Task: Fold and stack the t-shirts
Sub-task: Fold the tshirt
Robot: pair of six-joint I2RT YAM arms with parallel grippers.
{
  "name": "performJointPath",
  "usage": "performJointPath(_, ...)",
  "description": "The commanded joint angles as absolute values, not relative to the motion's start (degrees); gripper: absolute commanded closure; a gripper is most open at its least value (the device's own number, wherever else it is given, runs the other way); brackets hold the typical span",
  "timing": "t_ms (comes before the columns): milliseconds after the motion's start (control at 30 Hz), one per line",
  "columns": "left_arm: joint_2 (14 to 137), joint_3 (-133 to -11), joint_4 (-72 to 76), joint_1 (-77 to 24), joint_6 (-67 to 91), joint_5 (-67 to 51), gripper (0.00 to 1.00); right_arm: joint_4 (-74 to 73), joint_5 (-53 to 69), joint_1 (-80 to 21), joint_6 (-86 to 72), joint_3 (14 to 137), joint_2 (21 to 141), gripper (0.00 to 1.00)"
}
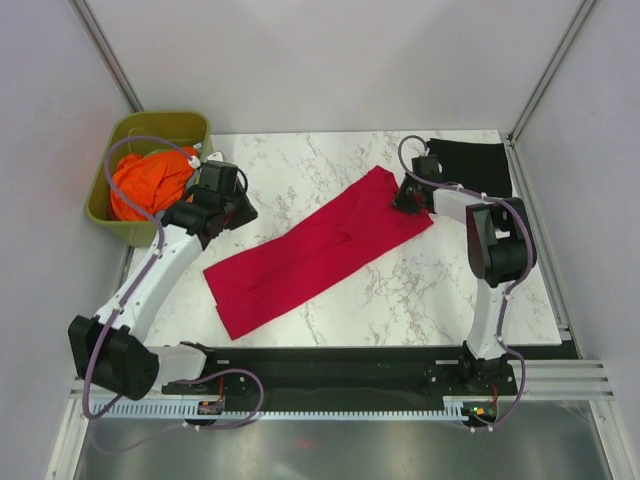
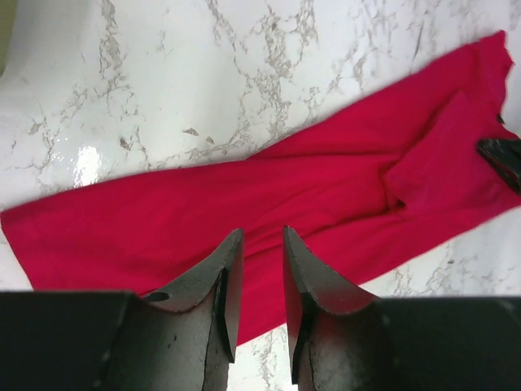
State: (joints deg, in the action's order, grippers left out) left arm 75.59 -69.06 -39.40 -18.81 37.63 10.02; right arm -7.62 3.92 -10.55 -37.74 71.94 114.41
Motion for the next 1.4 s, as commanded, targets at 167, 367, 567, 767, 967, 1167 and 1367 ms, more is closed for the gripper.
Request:
performJointPath(167,69.6,-63.2,-28.92,-19.07,37.18,4.93,0.63,-9.21,9.92,-10.99,-27.36,107.66,140.66,0.73)
performJointPath(367,71.89,-59.07,-26.46,-23.02,35.6,-3.42,0.63,-16.71,12.92,-10.99,-26.8,116.83,138.2,0.69)
performJointPath(567,75.49,-55.11,-25.14,-29.88,35.42,-5.53,0.63,-16.08,12.92,-10.99,-28.47,106.18,124.38,0.58)
performJointPath(767,83.22,-48.34,-19.08,-30.06,39.54,-8.26,0.64,-16.61,9.41,-11.07,-35.41,91.6,113.39,0.55)
performJointPath(967,88.94,-44.3,-15.3,-30.15,43.15,-8.87,0.65,-13.89,8.27,-11.07,-35.87,80.78,107.23,0.54)
performJointPath(1167,88.34,-39.12,-14.24,-33.57,48.42,-6.6,0.66,-11.78,7.9,-8.27,-34.19,80.68,111.79,0.53)
performJointPath(1367,87.1,-36.13,-13.8,-42.44,56.77,-4.49,0.65,-9.49,11.42,-4.05,-31.82,85.86,121.37,0.52)
